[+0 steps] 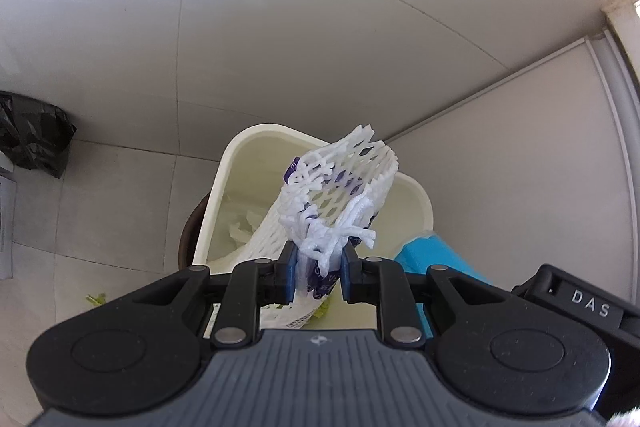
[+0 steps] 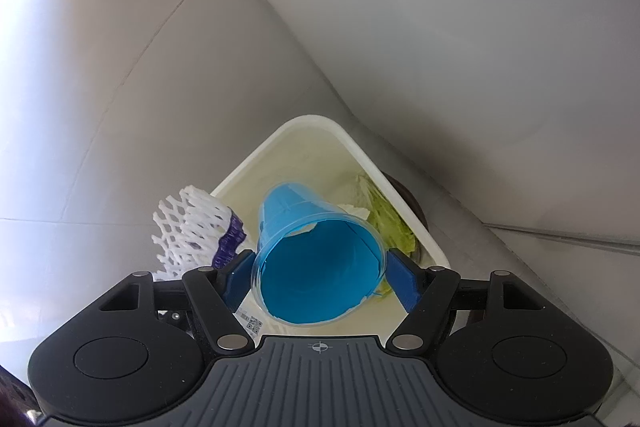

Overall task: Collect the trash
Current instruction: 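Lower the white foam net and blue cup together into the cream bin, then open left gripper over the bin while right gripper releases the blue cup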

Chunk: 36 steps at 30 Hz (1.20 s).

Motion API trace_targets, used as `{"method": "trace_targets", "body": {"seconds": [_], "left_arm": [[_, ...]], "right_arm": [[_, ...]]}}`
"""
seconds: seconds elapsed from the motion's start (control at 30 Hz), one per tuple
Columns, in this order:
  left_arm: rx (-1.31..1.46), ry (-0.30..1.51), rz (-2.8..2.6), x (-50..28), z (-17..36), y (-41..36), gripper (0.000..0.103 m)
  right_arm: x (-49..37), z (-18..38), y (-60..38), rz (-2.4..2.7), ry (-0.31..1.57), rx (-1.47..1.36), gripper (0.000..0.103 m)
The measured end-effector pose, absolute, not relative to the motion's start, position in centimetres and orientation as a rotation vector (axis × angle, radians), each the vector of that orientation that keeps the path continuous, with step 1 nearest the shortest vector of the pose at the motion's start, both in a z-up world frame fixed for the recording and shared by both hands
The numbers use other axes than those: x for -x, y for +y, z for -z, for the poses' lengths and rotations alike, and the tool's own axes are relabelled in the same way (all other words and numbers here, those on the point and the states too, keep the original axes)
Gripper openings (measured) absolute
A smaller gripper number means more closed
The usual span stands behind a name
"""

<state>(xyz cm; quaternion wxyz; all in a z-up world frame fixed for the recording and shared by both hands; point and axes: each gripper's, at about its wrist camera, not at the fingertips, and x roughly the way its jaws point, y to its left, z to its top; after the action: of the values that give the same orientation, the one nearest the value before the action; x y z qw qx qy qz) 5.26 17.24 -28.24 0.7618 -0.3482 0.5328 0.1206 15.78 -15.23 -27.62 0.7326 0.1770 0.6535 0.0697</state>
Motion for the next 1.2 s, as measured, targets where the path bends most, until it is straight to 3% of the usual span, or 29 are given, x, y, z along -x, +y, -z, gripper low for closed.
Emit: {"method": "trace_targets", "body": {"seconds": [0.33,0.77,1.2], "left_arm": [[0.750,1.178,-0.272,-7.4,28.7,15.8,0.058],[0.730,1.191,-0.279,-6.7,26.6,15.5,0.067],[0.667,1.192,-0.228,-5.7,23.0,15.8,0.077]], "right_arm": [[-16.2,28.3,-15.7,-0.147,1.483,-0.409,0.079],[-16.2,28.8,-15.1,-0.148,1.491,-0.409,0.082],[-14.0,25.3,-16.3,-0.194,1.436,-0.476,0.082]]}}
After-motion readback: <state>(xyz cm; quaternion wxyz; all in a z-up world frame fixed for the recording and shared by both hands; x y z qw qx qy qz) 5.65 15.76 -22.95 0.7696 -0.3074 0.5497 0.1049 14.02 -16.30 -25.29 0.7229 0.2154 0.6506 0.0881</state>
